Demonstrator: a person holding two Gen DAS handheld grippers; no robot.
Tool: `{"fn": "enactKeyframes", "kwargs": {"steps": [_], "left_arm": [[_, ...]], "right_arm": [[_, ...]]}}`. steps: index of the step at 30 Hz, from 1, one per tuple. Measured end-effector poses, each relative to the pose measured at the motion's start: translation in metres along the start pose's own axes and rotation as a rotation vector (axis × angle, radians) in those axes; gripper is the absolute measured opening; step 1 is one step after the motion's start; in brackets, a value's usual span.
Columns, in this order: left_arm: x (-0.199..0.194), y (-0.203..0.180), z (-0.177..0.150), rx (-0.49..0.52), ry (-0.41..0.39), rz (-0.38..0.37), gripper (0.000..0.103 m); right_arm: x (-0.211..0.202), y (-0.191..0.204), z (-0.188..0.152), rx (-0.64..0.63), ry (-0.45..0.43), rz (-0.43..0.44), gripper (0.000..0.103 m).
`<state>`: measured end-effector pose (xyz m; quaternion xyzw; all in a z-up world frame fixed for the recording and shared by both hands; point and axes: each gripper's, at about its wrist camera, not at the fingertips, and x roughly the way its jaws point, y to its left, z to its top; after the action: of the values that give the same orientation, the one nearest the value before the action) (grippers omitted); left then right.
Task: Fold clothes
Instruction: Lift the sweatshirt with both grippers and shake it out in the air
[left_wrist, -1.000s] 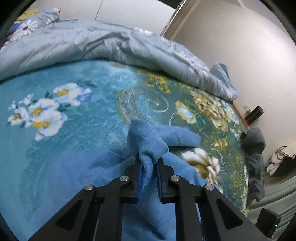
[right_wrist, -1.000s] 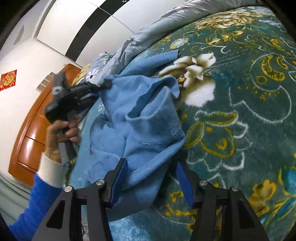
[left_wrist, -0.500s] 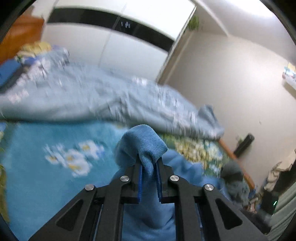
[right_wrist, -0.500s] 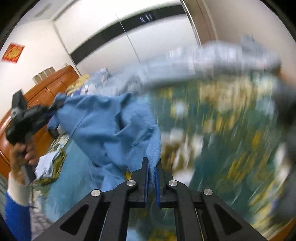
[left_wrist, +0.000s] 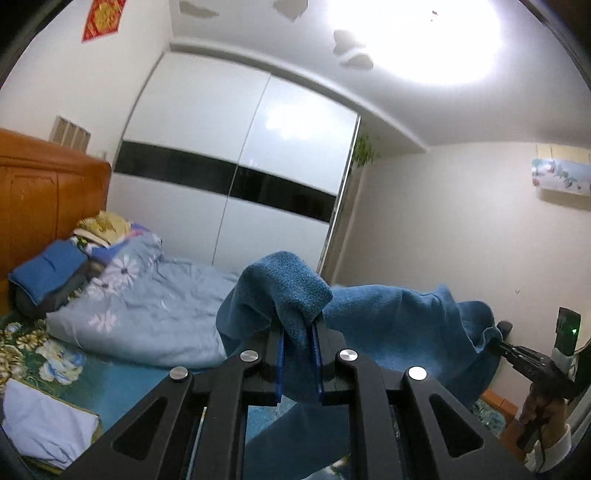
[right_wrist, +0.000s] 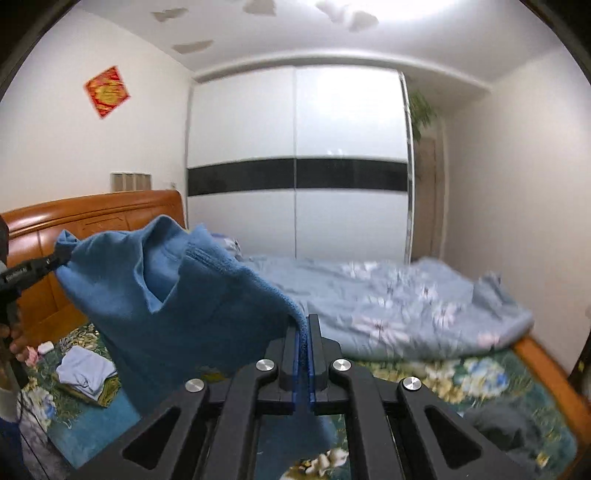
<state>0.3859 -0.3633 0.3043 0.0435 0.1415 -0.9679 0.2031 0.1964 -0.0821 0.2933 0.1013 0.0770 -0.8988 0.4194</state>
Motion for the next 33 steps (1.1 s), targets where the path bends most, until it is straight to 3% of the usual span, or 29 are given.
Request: {"fn": "enactKeyframes", "kwargs": {"steps": [5, 8, 16, 21, 24, 26, 33], "left_arm": [[-0.04, 0.003, 0.001, 0.006, -0.017, -0.003, 0.013], [-0.029, 0.018, -0.013, -0.006, 0.02, 0.039, 0.013], [0.093, 0.102, -0.116, -0.161, 0.296, 0.167, 0.013], [0.165, 0.149, -0.181, -0.234, 0.404, 0.252, 0.013], [0.199, 0.174, -0.201, -0.276, 0.436, 0.303, 0.013], [0.201, 0.176, -0.205, -0.285, 0.434, 0.326, 0.013], [0.247, 0.207, -0.217, -0.283, 0.434, 0.407, 0.013]], "right_arm": [[-0.027, 0.022, 0.012, -0.09, -0.037, 0.017, 0.003], [-0.011, 0.033, 0.009, -0.119, 0.003, 0.025, 0.003], [0.156, 0.047, -0.07, -0.128, 0.321, 0.002, 0.003], [0.264, 0.056, -0.13, -0.112, 0.464, -0.014, 0.003], [0.319, 0.071, -0.154, -0.138, 0.521, -0.029, 0.003], [0.345, 0.075, -0.161, -0.15, 0.533, -0.034, 0.003], [0.426, 0.089, -0.166, -0.195, 0.54, -0.02, 0.003]]}}
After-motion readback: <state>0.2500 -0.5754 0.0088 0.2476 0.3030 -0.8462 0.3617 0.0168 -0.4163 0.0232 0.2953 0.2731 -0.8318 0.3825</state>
